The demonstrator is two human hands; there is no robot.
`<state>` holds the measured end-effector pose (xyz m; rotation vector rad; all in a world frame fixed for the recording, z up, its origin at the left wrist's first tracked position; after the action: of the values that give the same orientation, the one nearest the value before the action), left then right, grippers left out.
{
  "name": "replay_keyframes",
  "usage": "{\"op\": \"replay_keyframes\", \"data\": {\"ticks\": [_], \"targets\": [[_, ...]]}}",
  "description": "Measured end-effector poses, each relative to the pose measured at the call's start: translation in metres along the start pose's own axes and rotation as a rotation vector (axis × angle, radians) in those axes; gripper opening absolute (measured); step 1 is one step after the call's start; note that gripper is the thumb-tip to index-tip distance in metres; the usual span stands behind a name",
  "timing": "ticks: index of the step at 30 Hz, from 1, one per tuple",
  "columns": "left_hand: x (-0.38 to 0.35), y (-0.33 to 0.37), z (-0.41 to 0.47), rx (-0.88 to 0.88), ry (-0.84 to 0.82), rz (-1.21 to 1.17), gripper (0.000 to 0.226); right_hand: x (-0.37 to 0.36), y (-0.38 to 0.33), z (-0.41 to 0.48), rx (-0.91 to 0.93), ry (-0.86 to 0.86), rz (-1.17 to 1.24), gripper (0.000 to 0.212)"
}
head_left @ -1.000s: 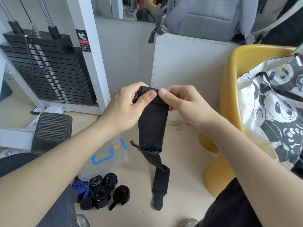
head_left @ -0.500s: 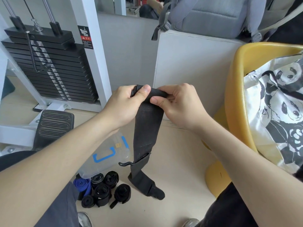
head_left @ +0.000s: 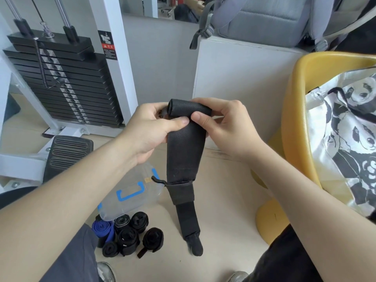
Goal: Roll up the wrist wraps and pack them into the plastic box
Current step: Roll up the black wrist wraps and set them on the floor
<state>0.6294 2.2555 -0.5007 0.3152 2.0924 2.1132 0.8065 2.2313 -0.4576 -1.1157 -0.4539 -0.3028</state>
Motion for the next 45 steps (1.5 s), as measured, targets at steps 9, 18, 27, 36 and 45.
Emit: {"op": "replay_keyframes", "data": {"ticks": [9,18,27,36,45], "targets": [[-0.009,-0.002,-0.001,0.114,-0.181,0.000,0.029,-0.003,-0.015,-0.010,0.120,0.012,-0.269,0.033],[0.006,0.001,0.000,-0.032,-0.048,0.196,0.040,-0.006,0.007,-0.014,-0.094,-0.293,-0.234,0.027],[-0.006,0.000,-0.006,0.072,-0.203,0.334,0.042,-0.003,-0.001,-0.017,0.057,-0.172,-0.276,0.023],[-0.001,0.005,-0.008,-0.001,-0.122,0.349,0.039,-0.008,-0.004,-0.017,0.008,-0.175,-0.290,0.028],[0.010,0.017,-0.010,-0.154,-0.033,0.515,0.043,-0.013,0.014,-0.021,-0.259,-0.415,0.060,0.024]]}}
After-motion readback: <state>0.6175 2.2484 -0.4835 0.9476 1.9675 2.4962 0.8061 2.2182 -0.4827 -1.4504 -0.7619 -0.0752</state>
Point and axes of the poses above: each hand's wrist, its own z-axis towards the middle knuckle, its own x-axis out of the back of the hand, y = z × x, the point moved 7 cm from there along z, towards the middle knuckle, and after that the axes turned 7 degrees about z, right-handed, at the moved point
